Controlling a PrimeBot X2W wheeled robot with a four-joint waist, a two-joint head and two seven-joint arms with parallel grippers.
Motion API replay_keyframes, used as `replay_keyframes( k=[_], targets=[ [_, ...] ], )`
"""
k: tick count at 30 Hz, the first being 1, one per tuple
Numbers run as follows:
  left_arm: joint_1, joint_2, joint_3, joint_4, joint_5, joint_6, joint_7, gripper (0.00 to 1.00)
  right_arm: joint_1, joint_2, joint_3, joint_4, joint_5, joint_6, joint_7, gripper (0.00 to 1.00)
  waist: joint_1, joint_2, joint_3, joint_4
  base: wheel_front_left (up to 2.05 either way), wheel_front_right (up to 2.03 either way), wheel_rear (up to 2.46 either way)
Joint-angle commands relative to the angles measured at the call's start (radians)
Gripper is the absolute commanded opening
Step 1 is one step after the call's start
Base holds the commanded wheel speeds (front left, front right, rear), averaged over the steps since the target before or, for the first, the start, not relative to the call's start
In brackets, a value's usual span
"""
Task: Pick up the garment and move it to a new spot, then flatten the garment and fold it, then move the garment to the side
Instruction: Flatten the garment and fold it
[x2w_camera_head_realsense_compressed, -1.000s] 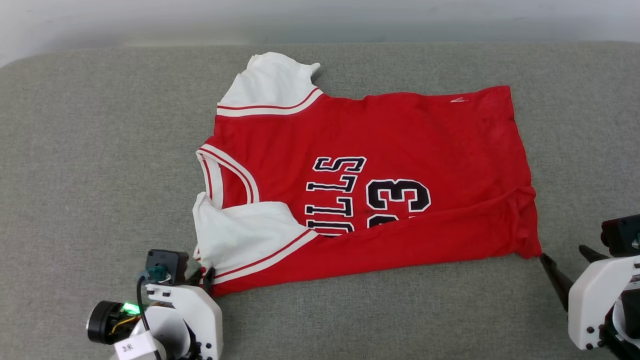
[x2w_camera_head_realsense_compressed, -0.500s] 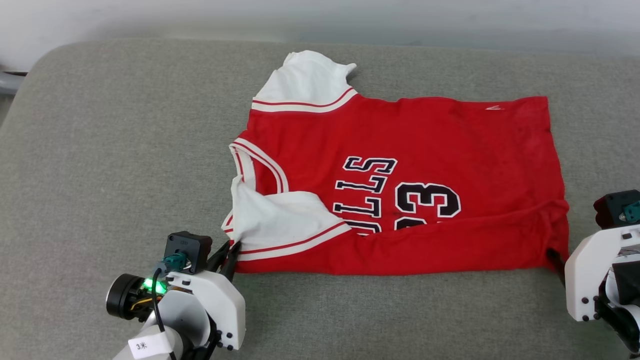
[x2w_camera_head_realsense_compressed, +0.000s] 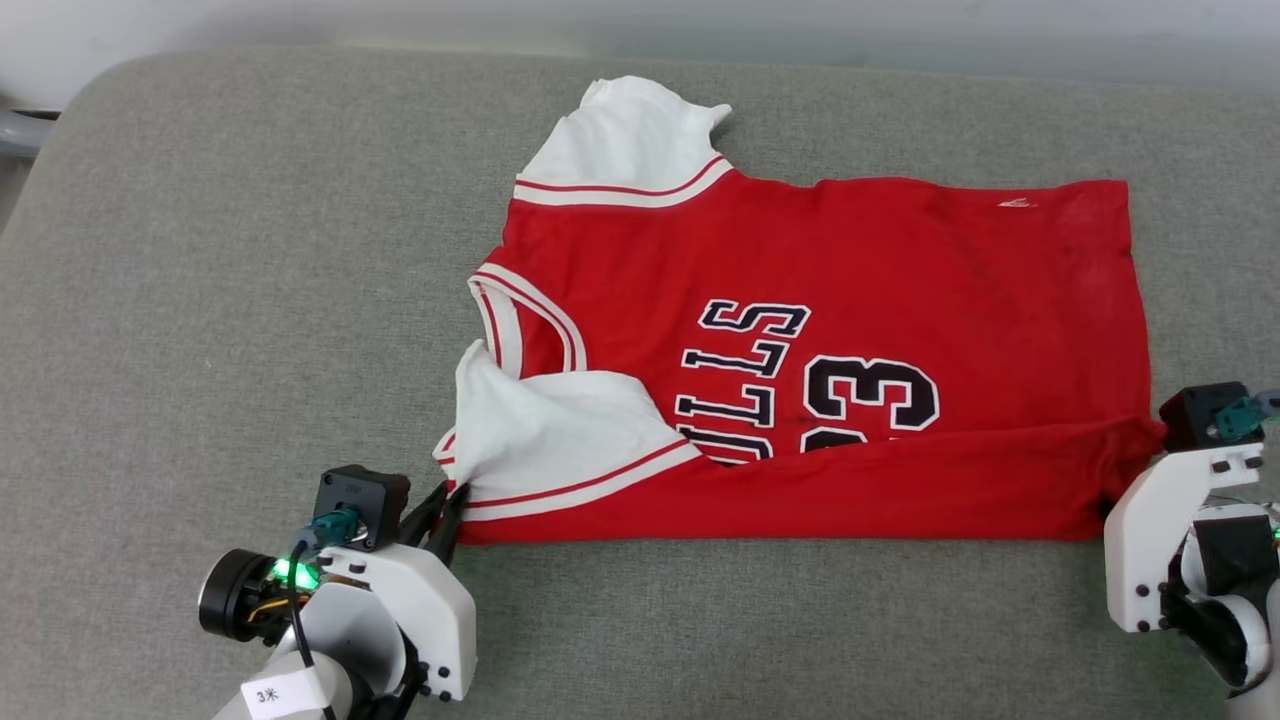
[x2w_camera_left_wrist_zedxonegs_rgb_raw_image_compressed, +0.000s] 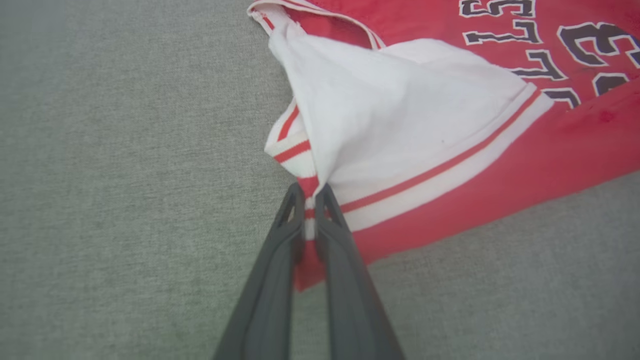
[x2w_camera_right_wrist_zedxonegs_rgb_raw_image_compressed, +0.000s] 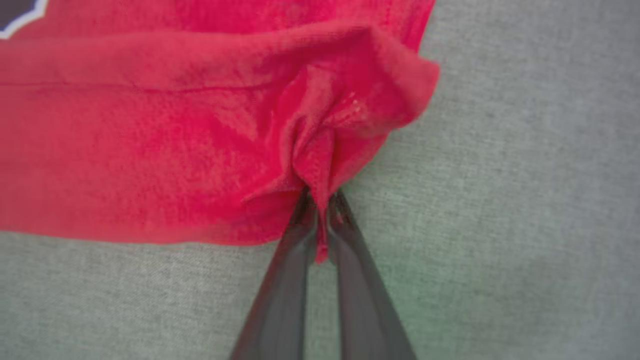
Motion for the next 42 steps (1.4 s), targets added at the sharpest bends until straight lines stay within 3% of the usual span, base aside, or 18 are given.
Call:
replay_keyframes(
  k=[1,13,24,29,42],
  targets=[
    [0.005,0.003,0.006,0.008,-0.009,-0.002,-0.005,0.0,0.043,0.003,0.01,0.061,0.009,-0.002,0.021,0.0,-0.0001,0.0,-0.003,-0.004,0.0,0.0,0.0],
    [0.085,0.029,-0.019,0.066,-0.067,-0.038,0.039,0.0,0.103,-0.042,0.026,0.015,0.094,-0.002,-0.033,0.0,-0.0001,0.0,-0.127,-0.039,0.0,0.0,0.0],
    [0.234,0.109,-0.019,-0.028,-0.102,0.0,0.081,0.0,0.292,-0.088,-0.023,-0.113,0.164,-0.002,0.002,0.0,-0.0001,0.0,-0.221,-0.042,0.0,0.0,0.0],
    [0.285,0.122,-0.044,-0.069,-0.128,-0.006,0.123,0.0,0.373,-0.083,-0.054,-0.159,0.184,-0.002,0.026,0.0,-0.0001,0.0,-0.23,-0.045,0.0,0.0,0.0],
    [0.239,0.066,-0.081,0.036,-0.129,-0.056,0.104,0.0,0.362,-0.06,-0.031,-0.111,0.158,-0.002,-0.009,0.0,-0.0001,0.0,-0.179,-0.058,0.0,0.0,0.0]
  ],
)
